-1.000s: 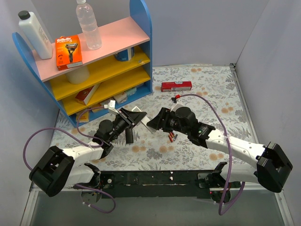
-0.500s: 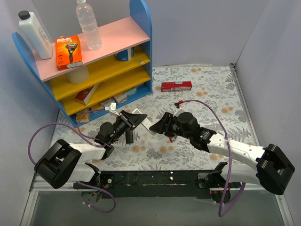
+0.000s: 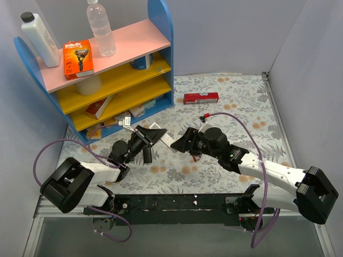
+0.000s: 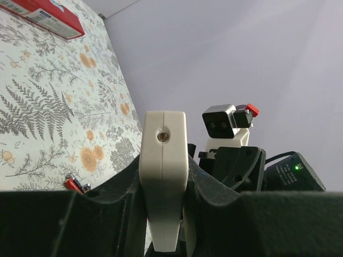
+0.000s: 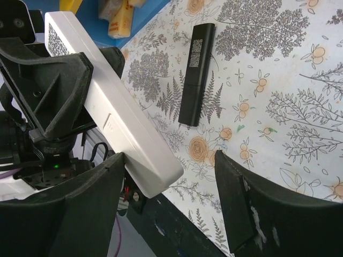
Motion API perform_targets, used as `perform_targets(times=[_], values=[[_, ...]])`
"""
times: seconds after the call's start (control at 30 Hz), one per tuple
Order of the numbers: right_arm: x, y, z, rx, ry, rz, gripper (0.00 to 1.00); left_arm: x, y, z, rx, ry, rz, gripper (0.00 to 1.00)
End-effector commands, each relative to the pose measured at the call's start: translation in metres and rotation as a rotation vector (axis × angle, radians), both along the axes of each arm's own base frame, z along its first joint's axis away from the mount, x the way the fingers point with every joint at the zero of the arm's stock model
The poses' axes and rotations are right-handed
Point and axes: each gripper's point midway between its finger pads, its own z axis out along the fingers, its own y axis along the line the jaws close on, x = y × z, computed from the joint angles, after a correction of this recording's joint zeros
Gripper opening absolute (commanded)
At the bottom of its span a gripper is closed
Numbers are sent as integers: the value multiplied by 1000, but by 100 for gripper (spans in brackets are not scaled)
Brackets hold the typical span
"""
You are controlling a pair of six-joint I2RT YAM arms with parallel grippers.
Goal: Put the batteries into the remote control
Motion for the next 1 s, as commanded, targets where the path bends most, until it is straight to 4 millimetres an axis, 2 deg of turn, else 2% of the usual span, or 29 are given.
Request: perform_targets(times=[0.0, 0.13, 0.23, 0.57, 0.63, 0.77, 0.97], values=[[15, 4, 20, -14, -70, -6, 75, -12, 2, 36, -93, -110, -39, 0], [23, 10, 32, 24, -84, -14, 76, -14, 2, 38, -90, -113, -42, 0], [21, 18, 39, 56, -81, 21, 76, -15, 0, 40, -86, -120, -53, 0], [30, 28, 52, 77, -99, 24, 76, -17, -2, 39, -78, -114, -68, 0], [31, 26, 48, 70, -88, 13, 73, -17, -2, 41, -80, -120, -68, 0], [30, 19, 27, 28, -29, -19, 69, -17, -2, 45, -91, -128, -67, 0], [20, 6, 0, -26, 48, -38, 57, -17, -2, 54, -118, -150, -71, 0]])
